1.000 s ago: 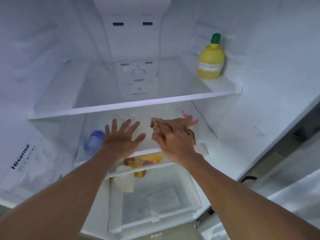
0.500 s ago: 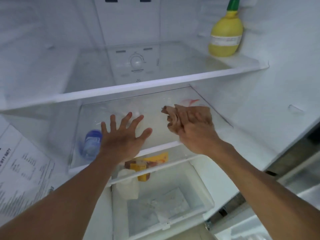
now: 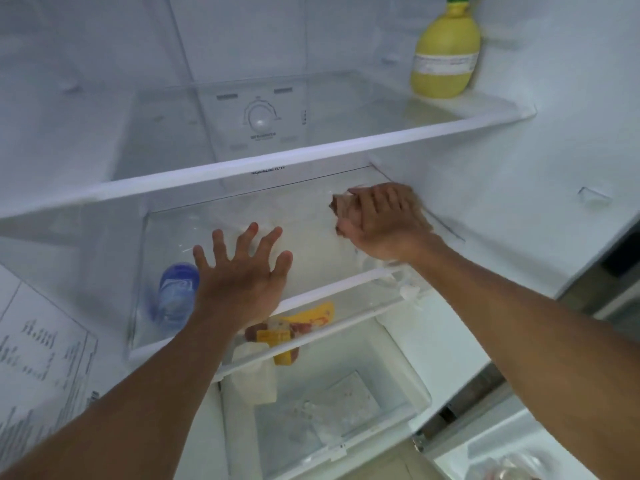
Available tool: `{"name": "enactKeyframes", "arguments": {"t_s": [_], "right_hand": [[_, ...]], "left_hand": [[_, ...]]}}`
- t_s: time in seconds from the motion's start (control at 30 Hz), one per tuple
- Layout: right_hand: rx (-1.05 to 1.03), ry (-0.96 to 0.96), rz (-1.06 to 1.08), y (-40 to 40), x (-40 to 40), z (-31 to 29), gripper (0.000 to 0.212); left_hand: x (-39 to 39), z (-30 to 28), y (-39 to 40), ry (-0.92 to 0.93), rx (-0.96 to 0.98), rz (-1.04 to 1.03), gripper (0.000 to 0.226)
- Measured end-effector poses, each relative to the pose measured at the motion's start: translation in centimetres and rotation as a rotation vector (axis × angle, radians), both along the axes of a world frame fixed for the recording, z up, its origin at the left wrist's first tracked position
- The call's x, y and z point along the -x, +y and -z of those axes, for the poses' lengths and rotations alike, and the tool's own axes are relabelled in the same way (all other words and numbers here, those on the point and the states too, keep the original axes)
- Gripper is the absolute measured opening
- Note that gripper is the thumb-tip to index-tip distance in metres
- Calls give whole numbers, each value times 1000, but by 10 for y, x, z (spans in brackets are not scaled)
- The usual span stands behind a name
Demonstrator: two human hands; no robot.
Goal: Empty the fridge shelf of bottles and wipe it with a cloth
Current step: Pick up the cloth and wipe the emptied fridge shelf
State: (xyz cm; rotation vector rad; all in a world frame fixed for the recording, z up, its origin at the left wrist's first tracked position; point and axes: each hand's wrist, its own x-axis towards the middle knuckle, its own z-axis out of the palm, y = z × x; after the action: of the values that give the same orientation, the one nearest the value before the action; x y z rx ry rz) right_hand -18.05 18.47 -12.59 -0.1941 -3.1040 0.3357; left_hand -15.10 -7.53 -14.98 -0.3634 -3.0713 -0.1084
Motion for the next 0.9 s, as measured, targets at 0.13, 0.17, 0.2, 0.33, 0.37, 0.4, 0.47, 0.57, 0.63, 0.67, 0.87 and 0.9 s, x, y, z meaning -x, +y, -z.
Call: {"name": "enactKeyframes", "arguments": {"t_s": [0.13, 0.17, 0.2, 0.33, 0.37, 0.4, 0.47, 0.57, 0.63, 0.67, 0.87, 0.9], "right_hand": [[-43, -82, -81, -31, 50, 5, 84], [-32, -93, -141, -37, 39, 7, 80], [-24, -105, -196, -36, 21, 7, 77], [22, -66, -141, -6, -26, -1, 76], [6, -70, -79, -2, -11, -5, 79], [-34, -47, -47, -2, 15, -3, 85], [-106, -76, -78, -13, 63, 2, 97], [-162, -76, -218, -39, 60, 5, 93], [-125, 23, -299, -39, 12, 11, 75], [-86, 81, -325, -31, -12, 16, 70], [-196, 118, -4, 4, 38, 18, 87], [-213, 109, 0, -8, 55, 13, 84]], "left_hand": [[0, 0, 1, 21, -5, -2, 76], [0, -2, 1, 8, -17, -2, 76], [0, -3, 1, -10, -26, -7, 77], [0, -3, 2, -22, -27, -16, 71], [0, -2, 2, -21, -27, -17, 67], [1, -2, 2, -25, -29, -18, 64], [0, -2, 4, -28, -41, -29, 61], [-1, -3, 4, -23, -32, -32, 63], [-2, -4, 4, -24, -43, -31, 63], [-2, -4, 4, -24, -48, -32, 62], [-1, -3, 2, -17, -44, -14, 61], [0, -2, 1, -16, -47, -18, 61]]}}
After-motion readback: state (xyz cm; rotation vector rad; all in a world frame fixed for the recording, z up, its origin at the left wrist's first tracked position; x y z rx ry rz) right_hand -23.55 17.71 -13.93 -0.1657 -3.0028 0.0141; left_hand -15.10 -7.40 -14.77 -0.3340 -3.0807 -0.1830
